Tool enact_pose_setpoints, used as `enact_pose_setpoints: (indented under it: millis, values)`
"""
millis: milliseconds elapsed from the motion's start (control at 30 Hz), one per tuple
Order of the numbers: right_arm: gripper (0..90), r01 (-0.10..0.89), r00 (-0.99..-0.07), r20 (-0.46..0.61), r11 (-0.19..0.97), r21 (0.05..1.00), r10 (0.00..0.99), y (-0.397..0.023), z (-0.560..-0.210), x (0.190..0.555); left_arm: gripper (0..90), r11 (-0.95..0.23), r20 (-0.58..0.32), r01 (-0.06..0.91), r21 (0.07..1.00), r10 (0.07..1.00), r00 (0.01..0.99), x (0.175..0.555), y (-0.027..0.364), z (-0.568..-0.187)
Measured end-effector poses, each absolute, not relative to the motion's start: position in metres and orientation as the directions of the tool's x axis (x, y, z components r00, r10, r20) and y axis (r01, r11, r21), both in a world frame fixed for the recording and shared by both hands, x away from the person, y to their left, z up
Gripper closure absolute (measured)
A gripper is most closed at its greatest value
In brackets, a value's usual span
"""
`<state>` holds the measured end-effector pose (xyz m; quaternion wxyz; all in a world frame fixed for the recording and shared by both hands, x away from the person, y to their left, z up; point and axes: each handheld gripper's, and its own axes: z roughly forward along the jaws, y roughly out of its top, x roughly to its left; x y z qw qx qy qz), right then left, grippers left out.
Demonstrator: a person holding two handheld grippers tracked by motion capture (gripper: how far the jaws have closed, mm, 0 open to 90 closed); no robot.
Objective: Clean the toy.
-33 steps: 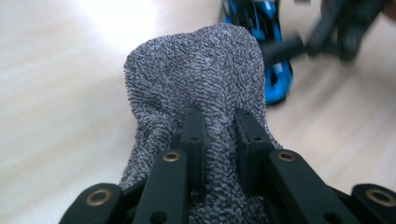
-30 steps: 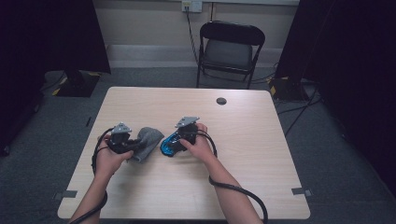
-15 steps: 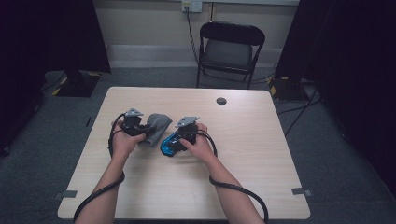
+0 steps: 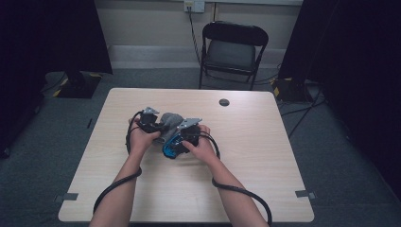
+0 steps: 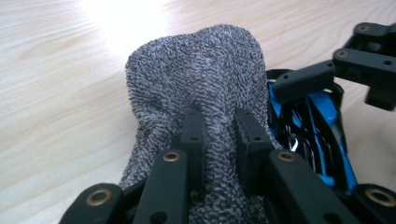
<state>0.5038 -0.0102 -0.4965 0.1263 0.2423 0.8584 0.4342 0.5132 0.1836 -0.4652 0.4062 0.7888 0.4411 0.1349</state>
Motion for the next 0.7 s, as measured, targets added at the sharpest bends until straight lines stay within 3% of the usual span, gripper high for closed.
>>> enact_pose_setpoints:
  millis: [267,700]
  values:
    - [0.0,0.304,-0.851,-0.006,0.502,0.81,0.525,-0.011,-0.497,0.504,73.7,-0.317,-0.118,0.572,0.756,0.794,0.596,0.52,0.163,-0.473]
    - [0.0,0.301,-0.851,-0.006,0.498,0.813,0.525,-0.011,-0.498,0.503,75.5,-0.333,-0.125,0.597,0.73,0.793,0.596,0.521,0.16,-0.484]
